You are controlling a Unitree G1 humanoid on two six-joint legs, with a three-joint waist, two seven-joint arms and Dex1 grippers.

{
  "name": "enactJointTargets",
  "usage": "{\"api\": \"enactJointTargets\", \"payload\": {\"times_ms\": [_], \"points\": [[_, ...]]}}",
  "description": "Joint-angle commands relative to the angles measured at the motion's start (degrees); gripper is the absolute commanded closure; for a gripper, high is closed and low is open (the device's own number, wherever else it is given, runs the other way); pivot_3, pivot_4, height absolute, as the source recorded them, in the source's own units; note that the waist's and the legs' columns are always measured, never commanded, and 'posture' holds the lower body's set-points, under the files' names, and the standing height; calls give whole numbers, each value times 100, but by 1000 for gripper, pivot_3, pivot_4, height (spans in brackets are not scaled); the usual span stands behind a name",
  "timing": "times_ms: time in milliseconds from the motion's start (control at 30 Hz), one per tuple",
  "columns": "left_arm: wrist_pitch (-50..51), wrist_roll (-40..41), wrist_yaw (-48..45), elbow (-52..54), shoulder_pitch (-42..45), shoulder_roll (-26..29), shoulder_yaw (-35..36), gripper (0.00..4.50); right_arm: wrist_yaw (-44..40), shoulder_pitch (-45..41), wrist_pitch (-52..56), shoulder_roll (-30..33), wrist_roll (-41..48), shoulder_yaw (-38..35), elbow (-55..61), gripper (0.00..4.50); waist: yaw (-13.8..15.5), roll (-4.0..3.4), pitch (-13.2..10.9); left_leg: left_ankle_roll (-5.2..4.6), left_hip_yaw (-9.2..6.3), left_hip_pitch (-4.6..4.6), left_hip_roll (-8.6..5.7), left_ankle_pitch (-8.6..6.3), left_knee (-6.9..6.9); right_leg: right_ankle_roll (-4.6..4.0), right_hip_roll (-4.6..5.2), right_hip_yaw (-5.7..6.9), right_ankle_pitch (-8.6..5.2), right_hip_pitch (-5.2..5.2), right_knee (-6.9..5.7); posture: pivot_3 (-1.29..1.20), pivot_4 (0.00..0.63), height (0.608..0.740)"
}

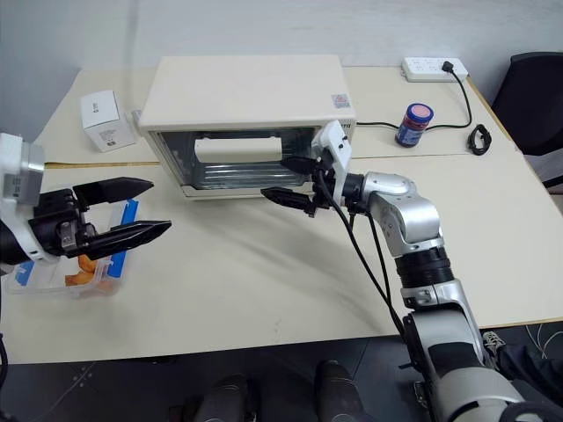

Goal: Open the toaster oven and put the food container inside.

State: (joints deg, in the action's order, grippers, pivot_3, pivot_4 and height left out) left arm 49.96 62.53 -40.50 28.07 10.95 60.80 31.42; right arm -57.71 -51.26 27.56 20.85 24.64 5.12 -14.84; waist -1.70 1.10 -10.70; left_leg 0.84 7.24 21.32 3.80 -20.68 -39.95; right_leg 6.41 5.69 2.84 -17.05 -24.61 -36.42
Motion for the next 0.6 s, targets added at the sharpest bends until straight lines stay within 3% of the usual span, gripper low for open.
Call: {"api": "enactJointTargets", "payload": {"times_ms": [33,300,400,600], "points": [[-102,-104,-69,-43,117,37,10,0,-199,-143,-224,-77,8,-18,38,28,-7,0,0,1,0,0,1,0,0,0,0,0,0,0,-1,0,150,740],[-196,-378,-29,-405,445,-79,-219,0,-1022,484,104,143,555,-14,1210,28,-2,-1,0,5,-2,-1,2,1,4,0,-1,0,0,-4,-4,0,150,740],[-330,-660,-50,-773,853,-81,-504,546,-995,815,158,207,566,12,1543,0,7,-1,-1,5,-2,1,1,-1,1,0,-1,2,0,-3,-3,0,150,740],[-755,-1488,-232,-1720,2050,-191,-1380,2397,-837,1321,19,204,371,142,1817,0,2,-1,0,6,3,-3,1,-1,0,0,-7,1,0,-4,-5,0,150,740]]}}
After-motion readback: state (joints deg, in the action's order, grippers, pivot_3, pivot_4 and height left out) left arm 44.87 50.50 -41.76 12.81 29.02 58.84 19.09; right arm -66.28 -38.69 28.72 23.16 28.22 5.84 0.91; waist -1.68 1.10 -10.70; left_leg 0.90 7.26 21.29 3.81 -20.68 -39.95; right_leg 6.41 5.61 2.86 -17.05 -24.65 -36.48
